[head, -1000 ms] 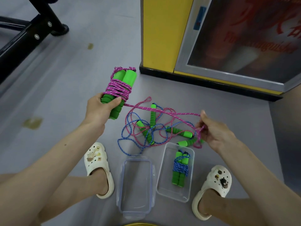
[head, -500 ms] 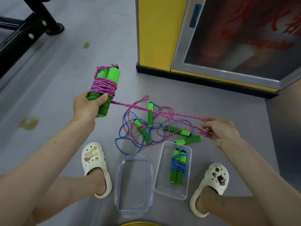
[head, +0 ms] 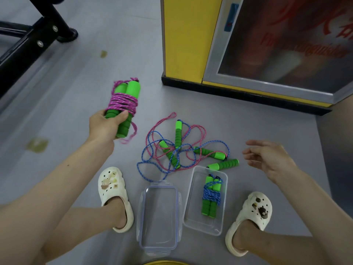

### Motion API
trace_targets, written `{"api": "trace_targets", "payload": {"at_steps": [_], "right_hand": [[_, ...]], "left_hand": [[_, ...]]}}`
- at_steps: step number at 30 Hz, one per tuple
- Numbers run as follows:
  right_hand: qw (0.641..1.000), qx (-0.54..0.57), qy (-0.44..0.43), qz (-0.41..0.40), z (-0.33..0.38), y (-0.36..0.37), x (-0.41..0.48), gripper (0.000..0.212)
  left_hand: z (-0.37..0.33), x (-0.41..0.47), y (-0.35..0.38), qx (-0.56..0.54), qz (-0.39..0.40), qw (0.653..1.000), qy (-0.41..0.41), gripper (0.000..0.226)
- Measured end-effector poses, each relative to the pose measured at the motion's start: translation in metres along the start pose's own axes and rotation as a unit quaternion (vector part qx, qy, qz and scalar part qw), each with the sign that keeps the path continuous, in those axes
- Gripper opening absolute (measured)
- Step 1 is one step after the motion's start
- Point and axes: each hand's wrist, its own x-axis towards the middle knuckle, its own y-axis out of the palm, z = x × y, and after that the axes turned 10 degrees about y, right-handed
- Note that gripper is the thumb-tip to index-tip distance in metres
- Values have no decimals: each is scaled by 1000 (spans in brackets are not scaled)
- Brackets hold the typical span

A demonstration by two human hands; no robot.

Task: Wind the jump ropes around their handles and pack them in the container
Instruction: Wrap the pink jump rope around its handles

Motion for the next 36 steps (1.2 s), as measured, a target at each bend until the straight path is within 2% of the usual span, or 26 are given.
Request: {"api": "trace_targets", "payload": {"at_steps": [3, 7, 10, 16, 22, 25, 27, 31, 33, 34, 36], "right_hand": [[1000, -7, -7, 24, 5, 12, -5, 20], [998, -18, -23, 56, 9, 25, -9, 20], [995, -27, -25, 88, 10, 38, -14, 19], [991, -33, -58, 119, 8, 57, -20, 16], [963, -101, -130, 214, 7, 76, -24, 33], [961, -90, -122, 230, 5, 79, -24, 24], [964, -88, -108, 227, 5, 77, -26, 16], [962, -121, -76, 231, 8, 73, -29, 20], [960, -129, -69, 239, 8, 74, -33, 19], [959, -134, -68, 239, 8, 75, -35, 18], [958, -150, -67, 233, 7, 75, -37, 20]], "left_hand": [[1, -13, 16, 25, 49, 998, 21, 19], [-5, -22, 32, 49, 88, 994, 52, 31], [-8, -27, 43, 38, 107, 992, 53, 31], [-12, -50, 64, 11, 176, 984, 9, 26], [-22, -71, 81, -24, 284, 958, -20, 25], [-24, -74, 82, -42, 305, 951, -18, 24], [-24, -74, 81, -36, 306, 951, 7, 26], [-22, -71, 78, 27, 305, 950, 65, 33], [-20, -70, 78, 107, 289, 940, 144, 41], [-19, -69, 78, 172, 271, 926, 199, 44], [-17, -71, 76, 335, 216, 867, 300, 48]]}}
